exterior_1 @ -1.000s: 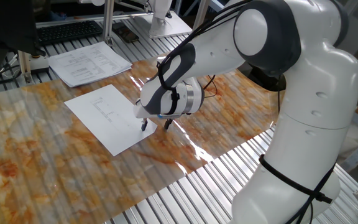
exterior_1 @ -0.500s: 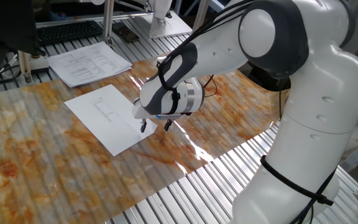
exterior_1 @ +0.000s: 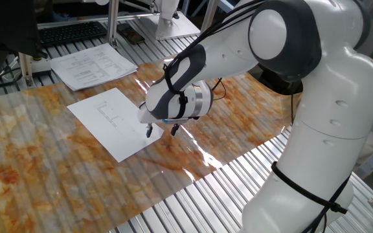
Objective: Flip over and spread out the paper that is laid flat on the table
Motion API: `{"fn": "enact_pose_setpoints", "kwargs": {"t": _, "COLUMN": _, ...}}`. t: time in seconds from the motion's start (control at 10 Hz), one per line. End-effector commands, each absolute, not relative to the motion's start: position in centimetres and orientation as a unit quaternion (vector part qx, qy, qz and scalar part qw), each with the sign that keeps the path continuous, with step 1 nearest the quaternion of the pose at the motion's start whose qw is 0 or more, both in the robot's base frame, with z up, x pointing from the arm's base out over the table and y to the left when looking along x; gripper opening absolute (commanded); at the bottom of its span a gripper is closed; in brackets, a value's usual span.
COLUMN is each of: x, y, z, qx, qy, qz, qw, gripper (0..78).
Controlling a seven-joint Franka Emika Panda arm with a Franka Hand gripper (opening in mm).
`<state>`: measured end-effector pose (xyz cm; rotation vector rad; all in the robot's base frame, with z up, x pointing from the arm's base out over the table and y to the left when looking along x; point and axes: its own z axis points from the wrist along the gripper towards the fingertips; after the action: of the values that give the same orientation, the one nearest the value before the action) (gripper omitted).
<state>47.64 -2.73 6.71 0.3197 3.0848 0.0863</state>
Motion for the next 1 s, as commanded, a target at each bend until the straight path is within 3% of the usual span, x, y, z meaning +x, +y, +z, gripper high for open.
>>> {"fn": "enact_pose_setpoints", "kwargs": {"t": 0.1, "x": 47.79, "y": -2.82, "z": 6.75, "qx": 0.104, "qy": 0.994, "qz": 0.029, "qw": 0.021, "gripper": 77.4}}
{"fn": "enact_pose_setpoints", "kwargs": {"t": 0.8, "x": 48.20, "y": -2.86, "z": 6.70, "qx": 0.104, "qy": 0.994, "qz": 0.039, "qw": 0.023, "gripper": 77.4}}
{"fn": "enact_pose_setpoints", "kwargs": {"t": 0.9, "x": 48.21, "y": -2.86, "z": 6.69, "qx": 0.105, "qy": 0.993, "qz": 0.039, "qw": 0.025, "gripper": 1.1}}
{"fn": "enact_pose_setpoints", "kwargs": {"t": 1.0, "x": 48.21, "y": -2.86, "z": 6.69, "qx": 0.105, "qy": 0.993, "qz": 0.039, "qw": 0.025, "gripper": 1.1}}
